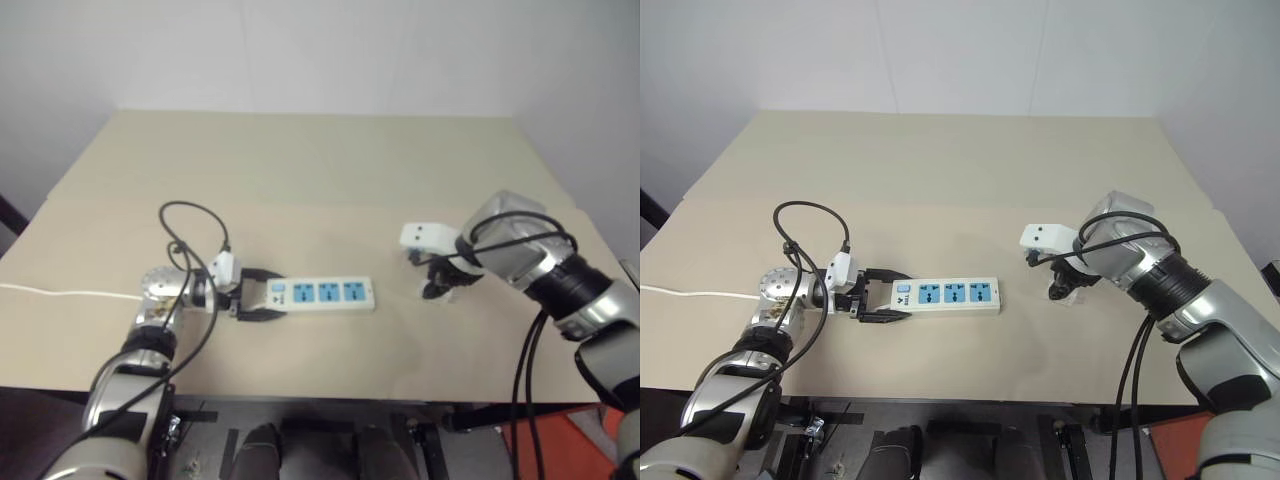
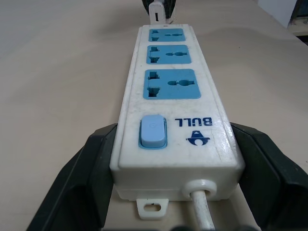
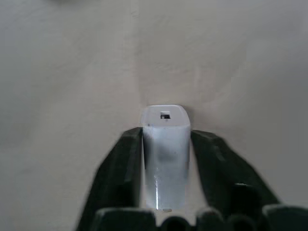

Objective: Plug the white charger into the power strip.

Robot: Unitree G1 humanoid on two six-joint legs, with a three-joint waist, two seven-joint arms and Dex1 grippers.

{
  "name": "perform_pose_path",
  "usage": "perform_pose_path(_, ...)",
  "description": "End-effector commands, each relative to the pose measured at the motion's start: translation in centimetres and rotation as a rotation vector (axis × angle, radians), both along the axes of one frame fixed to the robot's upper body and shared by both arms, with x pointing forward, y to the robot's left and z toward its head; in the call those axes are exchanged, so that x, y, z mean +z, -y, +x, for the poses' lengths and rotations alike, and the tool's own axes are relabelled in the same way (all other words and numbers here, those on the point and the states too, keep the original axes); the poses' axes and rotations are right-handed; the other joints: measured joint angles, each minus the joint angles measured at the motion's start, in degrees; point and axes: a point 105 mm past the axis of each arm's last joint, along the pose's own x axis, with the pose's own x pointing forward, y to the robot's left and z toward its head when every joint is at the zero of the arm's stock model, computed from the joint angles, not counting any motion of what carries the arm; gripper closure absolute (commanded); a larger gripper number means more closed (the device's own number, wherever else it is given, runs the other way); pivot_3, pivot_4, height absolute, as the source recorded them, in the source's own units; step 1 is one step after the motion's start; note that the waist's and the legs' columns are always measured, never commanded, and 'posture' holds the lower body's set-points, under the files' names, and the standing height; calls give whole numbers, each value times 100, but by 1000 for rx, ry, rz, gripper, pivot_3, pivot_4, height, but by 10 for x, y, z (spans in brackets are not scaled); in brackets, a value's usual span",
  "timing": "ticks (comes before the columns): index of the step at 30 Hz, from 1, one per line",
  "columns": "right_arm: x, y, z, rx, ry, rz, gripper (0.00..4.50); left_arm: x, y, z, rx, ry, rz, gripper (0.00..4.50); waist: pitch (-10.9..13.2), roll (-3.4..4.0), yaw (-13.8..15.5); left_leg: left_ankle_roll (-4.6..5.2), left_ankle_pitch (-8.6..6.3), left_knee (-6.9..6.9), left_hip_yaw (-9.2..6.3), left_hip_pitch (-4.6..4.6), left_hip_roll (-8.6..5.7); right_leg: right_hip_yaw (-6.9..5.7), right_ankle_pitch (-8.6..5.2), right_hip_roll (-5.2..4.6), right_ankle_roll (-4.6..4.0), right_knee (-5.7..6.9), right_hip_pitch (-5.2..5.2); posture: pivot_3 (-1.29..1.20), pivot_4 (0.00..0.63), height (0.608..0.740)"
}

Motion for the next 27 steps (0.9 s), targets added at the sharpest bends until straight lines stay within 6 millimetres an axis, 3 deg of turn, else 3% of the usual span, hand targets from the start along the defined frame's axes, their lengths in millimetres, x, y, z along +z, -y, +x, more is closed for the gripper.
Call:
perform_pose_path(1,7,-1,3,-9,25,21,3398,-15,-1,-6,-11,-27,62,1259,0,0,-1,0,0,0,0,1,0,0,0,0,0,0,1,0,150,740)
perform_pose_path(6,9,-1,2,16,41,13,3398,-16,-2,-7,-11,-31,65,1259,-1,1,-2,0,0,1,0,3,0,0,0,0,0,0,3,0,150,740)
perform_pose_path(9,27,-8,2,47,111,61,3398,-16,-3,-7,-12,-32,65,1259,-1,3,-3,0,0,0,0,2,0,0,0,0,0,0,2,0,150,740)
perform_pose_path(14,84,-39,-5,173,328,380,3398,-12,-3,-8,-14,-36,57,1259,-1,4,-4,0,0,-2,0,-1,0,0,0,0,0,0,-1,0,150,740)
perform_pose_path(17,113,-55,-19,245,389,756,3398,-11,-3,-8,-22,-39,56,1259,-6,-5,-5,0,0,-1,-1,2,0,0,0,0,0,-1,5,0,150,740)
perform_pose_path(22,111,-75,-47,373,454,1193,3398,-10,-2,-7,-30,-39,64,1259,-12,-14,-11,0,0,-2,-4,1,0,-2,1,1,-1,-6,12,0,150,740)
perform_pose_path(27,83,-98,-53,388,364,1364,3398,-10,0,-9,-45,-48,67,1259,-8,-9,-29,1,1,-3,-4,6,-1,-2,2,2,-2,5,10,0,150,740)
